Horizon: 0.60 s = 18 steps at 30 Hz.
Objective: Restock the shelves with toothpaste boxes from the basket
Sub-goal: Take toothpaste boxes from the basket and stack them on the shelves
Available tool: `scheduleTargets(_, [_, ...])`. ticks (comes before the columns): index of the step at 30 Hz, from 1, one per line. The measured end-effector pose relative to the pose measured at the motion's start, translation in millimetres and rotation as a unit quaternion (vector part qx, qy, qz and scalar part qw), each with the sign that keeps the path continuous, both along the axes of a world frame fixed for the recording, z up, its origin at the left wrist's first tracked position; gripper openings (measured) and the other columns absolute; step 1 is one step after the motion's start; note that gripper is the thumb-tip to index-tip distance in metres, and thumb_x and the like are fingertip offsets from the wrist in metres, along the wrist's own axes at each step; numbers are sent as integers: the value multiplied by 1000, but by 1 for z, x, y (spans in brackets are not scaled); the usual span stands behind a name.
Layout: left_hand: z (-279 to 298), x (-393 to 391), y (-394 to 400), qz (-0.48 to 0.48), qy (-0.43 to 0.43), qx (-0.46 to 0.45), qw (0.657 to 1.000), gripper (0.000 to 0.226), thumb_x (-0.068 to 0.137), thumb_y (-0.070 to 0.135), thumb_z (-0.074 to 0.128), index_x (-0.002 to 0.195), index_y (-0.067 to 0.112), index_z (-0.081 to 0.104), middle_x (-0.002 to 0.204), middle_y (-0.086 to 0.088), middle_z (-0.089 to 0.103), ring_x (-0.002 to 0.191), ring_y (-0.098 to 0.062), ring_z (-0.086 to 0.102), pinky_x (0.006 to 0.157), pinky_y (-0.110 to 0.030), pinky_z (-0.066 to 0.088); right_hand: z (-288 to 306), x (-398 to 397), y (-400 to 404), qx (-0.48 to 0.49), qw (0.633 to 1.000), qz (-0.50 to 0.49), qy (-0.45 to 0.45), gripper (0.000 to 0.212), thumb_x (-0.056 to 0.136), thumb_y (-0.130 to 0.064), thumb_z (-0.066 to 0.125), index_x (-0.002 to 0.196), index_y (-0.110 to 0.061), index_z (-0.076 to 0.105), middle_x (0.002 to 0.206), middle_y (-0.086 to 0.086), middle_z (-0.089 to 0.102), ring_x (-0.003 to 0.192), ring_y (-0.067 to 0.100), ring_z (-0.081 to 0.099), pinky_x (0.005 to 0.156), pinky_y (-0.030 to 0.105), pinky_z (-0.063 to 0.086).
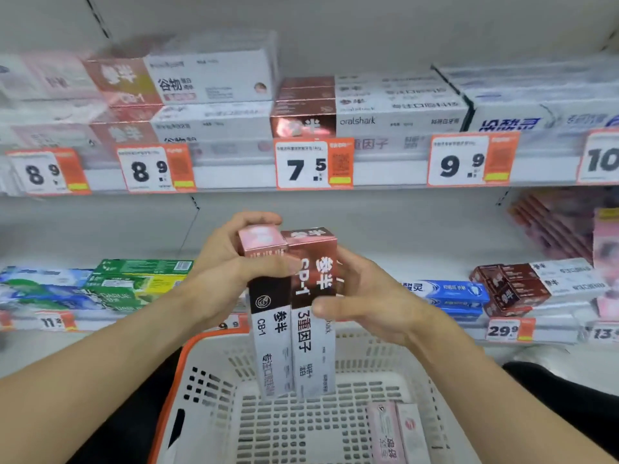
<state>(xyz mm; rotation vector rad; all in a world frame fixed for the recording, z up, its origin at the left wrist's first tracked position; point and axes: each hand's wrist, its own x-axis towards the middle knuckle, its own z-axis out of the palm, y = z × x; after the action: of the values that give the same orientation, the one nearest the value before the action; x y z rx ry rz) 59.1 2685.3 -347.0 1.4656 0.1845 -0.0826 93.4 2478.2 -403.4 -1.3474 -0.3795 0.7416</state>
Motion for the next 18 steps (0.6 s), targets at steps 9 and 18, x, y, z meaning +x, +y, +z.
scheduleTargets(9, [55,23,10,69,-82,-194,975,54,55,10,87,105,19,70,102,-13,76,86,-28,71,90,-45,52,149,0,-27,-215,939,-77,-256,72,56,-18,94,121,-27,64,102,10,76,97,36,71,90,58,53])
scheduleTargets(18, [73,30,20,97,-94,-297,945,92,50,22,90,131,-3,55,107,-21,73,103,-38,71,98,-55,49,286,93,-49,-478,680,-145,-537,68,68,-13,90,128,-32,66,119,-10,70,110,7,65,99,20,46])
